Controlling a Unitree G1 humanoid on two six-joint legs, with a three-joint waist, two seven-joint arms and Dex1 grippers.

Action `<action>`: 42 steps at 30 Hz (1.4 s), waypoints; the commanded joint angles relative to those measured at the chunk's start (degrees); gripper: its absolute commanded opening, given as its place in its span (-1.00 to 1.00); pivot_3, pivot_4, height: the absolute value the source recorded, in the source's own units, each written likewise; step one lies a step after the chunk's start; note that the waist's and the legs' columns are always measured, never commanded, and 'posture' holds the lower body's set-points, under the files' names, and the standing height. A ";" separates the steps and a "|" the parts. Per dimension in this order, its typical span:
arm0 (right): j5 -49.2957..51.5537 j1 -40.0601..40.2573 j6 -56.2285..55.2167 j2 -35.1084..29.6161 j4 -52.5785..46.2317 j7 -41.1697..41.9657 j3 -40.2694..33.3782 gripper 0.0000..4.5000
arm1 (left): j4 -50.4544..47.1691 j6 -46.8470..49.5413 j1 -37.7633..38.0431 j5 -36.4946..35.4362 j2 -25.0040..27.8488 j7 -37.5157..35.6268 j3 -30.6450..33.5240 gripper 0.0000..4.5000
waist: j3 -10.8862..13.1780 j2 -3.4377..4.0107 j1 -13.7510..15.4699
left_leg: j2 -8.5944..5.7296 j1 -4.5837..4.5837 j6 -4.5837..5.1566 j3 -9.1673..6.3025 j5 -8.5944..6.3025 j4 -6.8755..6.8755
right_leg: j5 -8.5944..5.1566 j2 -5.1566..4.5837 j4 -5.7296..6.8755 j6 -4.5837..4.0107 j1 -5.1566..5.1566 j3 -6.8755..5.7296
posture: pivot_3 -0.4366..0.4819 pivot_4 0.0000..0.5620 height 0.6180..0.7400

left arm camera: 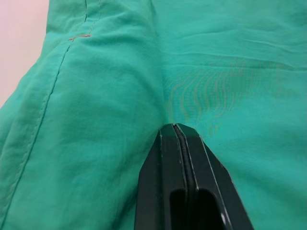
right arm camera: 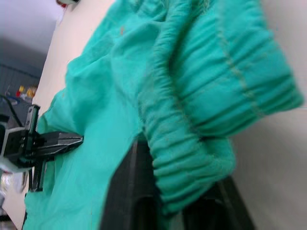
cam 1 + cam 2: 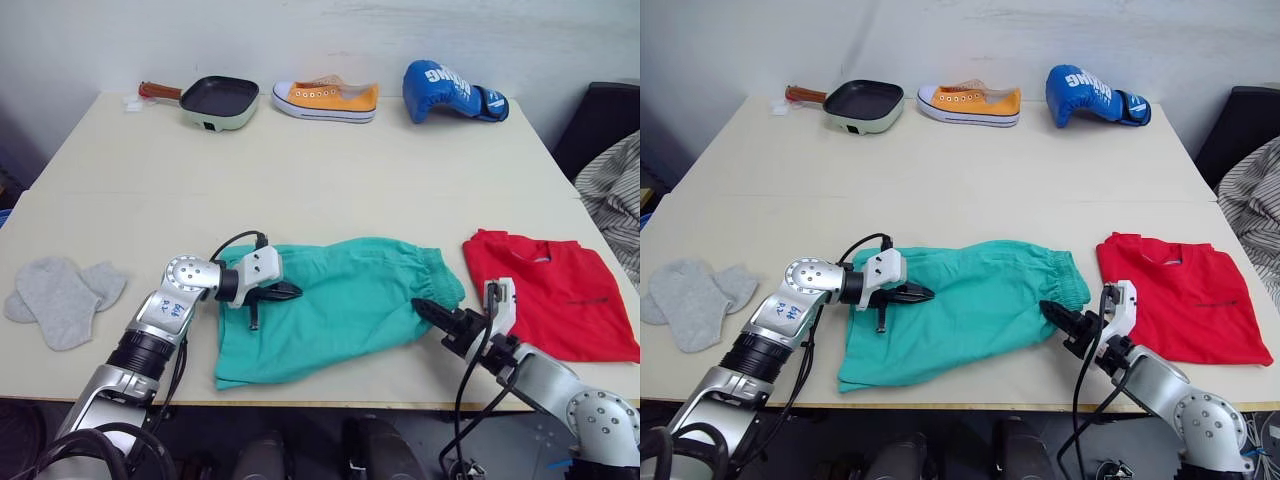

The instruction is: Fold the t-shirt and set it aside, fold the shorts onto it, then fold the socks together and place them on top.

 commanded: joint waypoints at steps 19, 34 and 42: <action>-47.89 -46.97 -9.34 1.54 11.17 48.21 40.84 -0.99 | -1.74 16.22 -2.87 -4.17 -5.24 10.63 10.99 -1.00 | 0.05 0.07 -0.41 | -0.01 -0.97 0.03 -0.09 0.02 0.19 | 0.03 0.01 0.25 0.04 -0.91 -0.22 | -0.05 -0.47 1.00; -47.97 -47.82 -14.53 5.94 11.44 71.37 38.31 0.58 | -18.15 27.04 9.97 -15.16 13.76 10.87 33.70 0.11 | 0.12 0.07 -1.11 | -0.05 -1.14 0.00 -0.41 0.03 0.15 | 0.03 -0.14 0.13 0.04 -0.92 -0.55 | -0.05 -0.47 1.00; -53.77 -48.57 -18.35 5.11 18.23 69.36 34.03 0.42 | -25.84 32.55 -1.64 -23.32 11.82 6.52 26.07 0.11 | 0.14 0.02 -0.73 | -0.52 -1.25 0.12 -0.74 0.10 0.16 | 0.04 -0.70 0.20 0.06 -0.85 -1.11 | -0.05 -0.47 1.00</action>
